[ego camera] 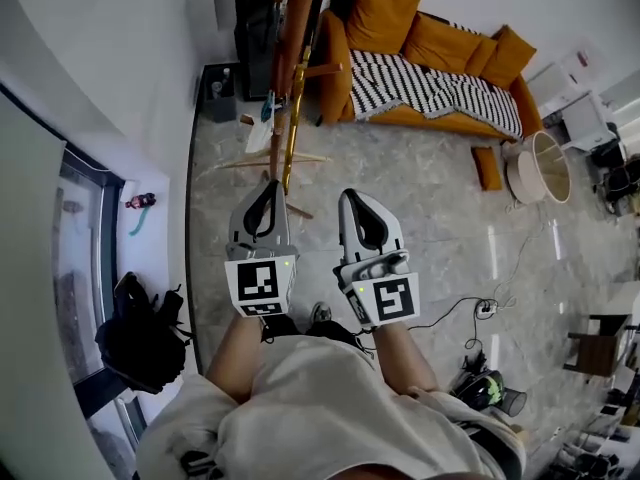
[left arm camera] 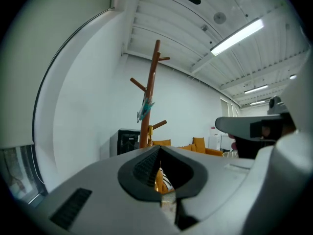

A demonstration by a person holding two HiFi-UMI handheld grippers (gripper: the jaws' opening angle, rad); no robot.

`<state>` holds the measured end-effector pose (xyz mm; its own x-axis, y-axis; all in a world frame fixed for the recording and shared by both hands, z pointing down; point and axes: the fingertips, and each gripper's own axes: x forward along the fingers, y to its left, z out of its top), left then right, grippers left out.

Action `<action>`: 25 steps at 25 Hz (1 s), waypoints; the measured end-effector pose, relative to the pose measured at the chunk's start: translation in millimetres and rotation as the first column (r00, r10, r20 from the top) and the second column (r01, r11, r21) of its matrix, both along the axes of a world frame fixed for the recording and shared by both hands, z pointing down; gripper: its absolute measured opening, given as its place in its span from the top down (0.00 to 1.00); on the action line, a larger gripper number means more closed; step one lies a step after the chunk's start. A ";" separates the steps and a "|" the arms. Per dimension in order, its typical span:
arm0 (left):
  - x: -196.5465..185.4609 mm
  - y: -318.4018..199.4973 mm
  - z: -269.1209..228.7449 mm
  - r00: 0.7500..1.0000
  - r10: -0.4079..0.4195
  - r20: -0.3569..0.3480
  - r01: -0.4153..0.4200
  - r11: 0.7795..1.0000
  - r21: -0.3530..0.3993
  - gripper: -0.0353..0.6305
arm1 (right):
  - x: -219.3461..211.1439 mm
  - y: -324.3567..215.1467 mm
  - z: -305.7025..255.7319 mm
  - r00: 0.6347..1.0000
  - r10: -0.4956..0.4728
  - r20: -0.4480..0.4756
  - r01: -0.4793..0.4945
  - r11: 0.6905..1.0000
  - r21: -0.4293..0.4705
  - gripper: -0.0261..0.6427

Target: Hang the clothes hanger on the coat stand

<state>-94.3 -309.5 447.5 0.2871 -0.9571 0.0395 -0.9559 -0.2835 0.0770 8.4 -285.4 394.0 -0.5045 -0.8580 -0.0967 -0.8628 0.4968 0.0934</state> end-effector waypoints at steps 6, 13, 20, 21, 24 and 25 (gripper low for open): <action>50.1 52.8 -6.6 0.999 -0.036 0.029 0.036 0.999 0.001 0.93 | 45.5 40.6 -11.8 1.000 -0.030 0.009 0.029 0.999 0.019 0.95; 82.1 109.6 3.1 0.993 -0.098 0.068 0.101 0.994 -0.032 0.93 | 80.4 81.4 -0.1 0.994 -0.097 0.041 0.097 0.995 0.001 0.95; 95.6 132.0 2.8 0.991 -0.087 0.100 0.089 0.996 -0.022 0.93 | 88.8 99.2 -2.5 0.988 -0.109 0.108 0.106 0.994 0.028 0.95; 96.8 134.4 3.7 0.991 -0.083 0.102 0.086 0.996 -0.025 0.93 | 89.6 100.5 -4.1 0.987 -0.107 0.120 0.104 0.994 0.034 0.95; 99.5 141.3 3.1 0.992 -0.080 0.097 0.082 0.996 -0.024 0.93 | 89.3 102.5 -7.0 0.987 -0.109 0.116 0.103 0.993 0.059 0.95; 99.2 143.4 1.1 0.992 -0.080 0.094 0.082 0.996 -0.021 0.93 | 87.6 103.0 -8.6 0.988 -0.112 0.105 0.104 0.992 0.076 0.95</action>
